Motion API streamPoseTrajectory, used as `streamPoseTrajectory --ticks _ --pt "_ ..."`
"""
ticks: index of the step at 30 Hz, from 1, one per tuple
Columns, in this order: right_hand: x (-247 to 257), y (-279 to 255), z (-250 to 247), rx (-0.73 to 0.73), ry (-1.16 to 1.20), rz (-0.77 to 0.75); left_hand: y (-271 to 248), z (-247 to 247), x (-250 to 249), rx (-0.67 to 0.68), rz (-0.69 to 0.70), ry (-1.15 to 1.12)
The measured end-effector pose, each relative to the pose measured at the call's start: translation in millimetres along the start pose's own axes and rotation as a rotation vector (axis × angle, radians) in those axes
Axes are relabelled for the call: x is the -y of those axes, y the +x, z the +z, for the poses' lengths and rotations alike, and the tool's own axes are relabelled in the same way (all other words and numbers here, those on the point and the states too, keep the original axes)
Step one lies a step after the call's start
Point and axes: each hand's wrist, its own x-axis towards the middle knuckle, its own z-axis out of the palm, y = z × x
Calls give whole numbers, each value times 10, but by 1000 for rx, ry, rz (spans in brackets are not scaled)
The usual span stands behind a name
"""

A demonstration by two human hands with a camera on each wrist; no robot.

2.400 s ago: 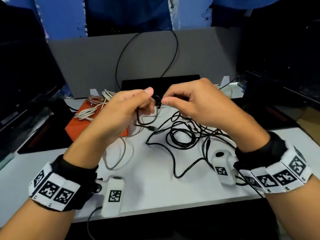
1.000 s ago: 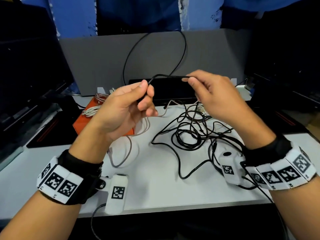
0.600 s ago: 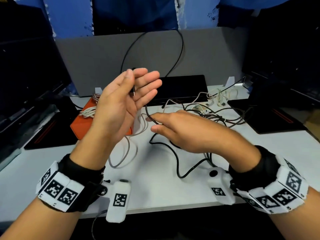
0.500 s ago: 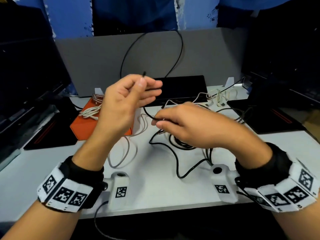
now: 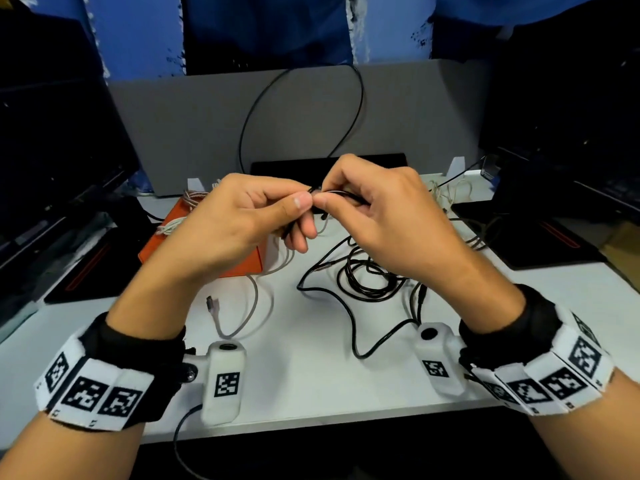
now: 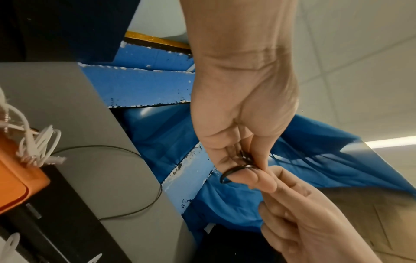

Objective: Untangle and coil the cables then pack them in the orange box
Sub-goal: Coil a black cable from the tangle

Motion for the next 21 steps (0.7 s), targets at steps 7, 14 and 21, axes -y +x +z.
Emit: streamPoseTrajectory --ticks 7,14,21 --pt "42 1 -25 1 97 46 -30 -98 15 130 -42 -191" --pt "-6 59 -233 222 261 111 -13 91 99 192 -129 -584" --pt "-63 73 -206 206 97 138 51 290 190 60 -89 -622"
